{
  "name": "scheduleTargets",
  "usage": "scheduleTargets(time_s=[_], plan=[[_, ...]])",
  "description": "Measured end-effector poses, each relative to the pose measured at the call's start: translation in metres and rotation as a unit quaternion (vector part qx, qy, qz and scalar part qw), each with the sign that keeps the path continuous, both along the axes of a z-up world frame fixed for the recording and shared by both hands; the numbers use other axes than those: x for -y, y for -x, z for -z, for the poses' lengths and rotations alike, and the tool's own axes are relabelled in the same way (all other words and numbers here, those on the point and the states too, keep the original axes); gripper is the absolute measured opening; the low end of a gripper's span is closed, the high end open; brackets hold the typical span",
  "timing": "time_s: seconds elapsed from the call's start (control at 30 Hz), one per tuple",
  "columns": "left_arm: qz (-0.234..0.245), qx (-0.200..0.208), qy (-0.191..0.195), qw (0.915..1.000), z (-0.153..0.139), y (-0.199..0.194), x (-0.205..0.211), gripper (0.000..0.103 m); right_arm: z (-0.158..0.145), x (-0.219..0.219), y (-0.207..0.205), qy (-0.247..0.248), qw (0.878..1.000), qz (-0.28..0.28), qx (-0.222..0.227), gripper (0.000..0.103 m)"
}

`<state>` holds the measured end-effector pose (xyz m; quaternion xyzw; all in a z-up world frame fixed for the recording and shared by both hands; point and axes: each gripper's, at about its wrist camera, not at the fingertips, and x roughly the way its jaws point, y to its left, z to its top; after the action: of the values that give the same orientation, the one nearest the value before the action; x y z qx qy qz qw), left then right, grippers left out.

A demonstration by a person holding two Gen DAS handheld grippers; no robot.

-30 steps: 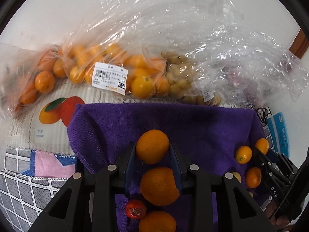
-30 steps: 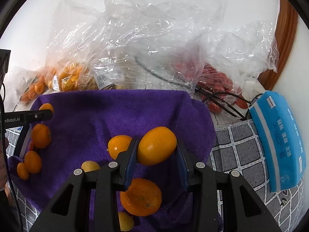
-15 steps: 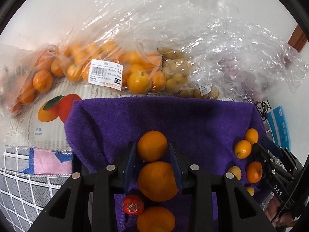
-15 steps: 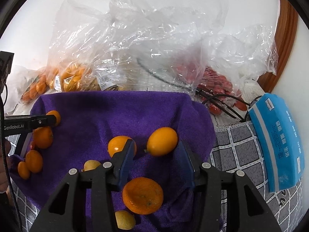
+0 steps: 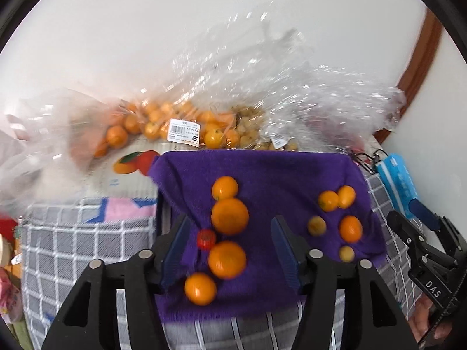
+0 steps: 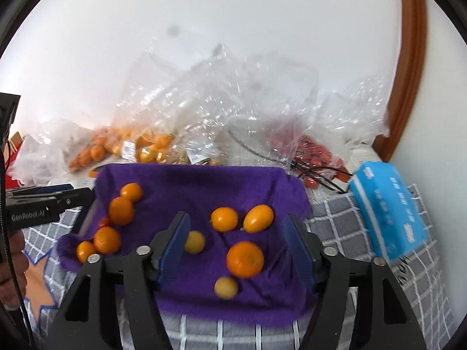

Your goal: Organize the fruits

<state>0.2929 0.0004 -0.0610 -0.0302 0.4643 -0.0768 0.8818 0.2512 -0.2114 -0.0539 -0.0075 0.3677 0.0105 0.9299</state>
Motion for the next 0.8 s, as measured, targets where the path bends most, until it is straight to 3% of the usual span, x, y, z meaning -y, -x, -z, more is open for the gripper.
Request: scheduleTargets(time_s=[0.2, 0.37, 0.53, 0.63, 0.8], plan=[[-0.015, 0.045, -0.005, 0.9989, -0.030, 0.067, -0.006, 0.069, -0.026, -0.006, 0.061, -0.027, 1.000, -0.003, 0.004, 0.071], [-0.025, 0.085, -0.020, 0.9959, -0.047, 0.115, -0.006, 0.075, -0.037, -0.012, 0.100, -0.020, 1.000, -0.002, 0.015, 0.071], [-0.043, 0.118, -0.020, 0.9918, -0.059, 0.158, -0.011, 0.081, -0.045, -0.019, 0.138, -0.011, 0.999, -0.007, 0.041, 0.093], [-0.047, 0.131, -0.015, 0.9901, -0.062, 0.181, -0.012, 0.086, -0.048, -0.024, 0.156, 0.005, 0.998, -0.012, 0.055, 0.099], [-0.053, 0.143, -0.027, 0.9879, -0.064, 0.209, -0.009, 0.087, -0.048, -0.021, 0.178, -0.008, 0.998, -0.004, 0.061, 0.102]])
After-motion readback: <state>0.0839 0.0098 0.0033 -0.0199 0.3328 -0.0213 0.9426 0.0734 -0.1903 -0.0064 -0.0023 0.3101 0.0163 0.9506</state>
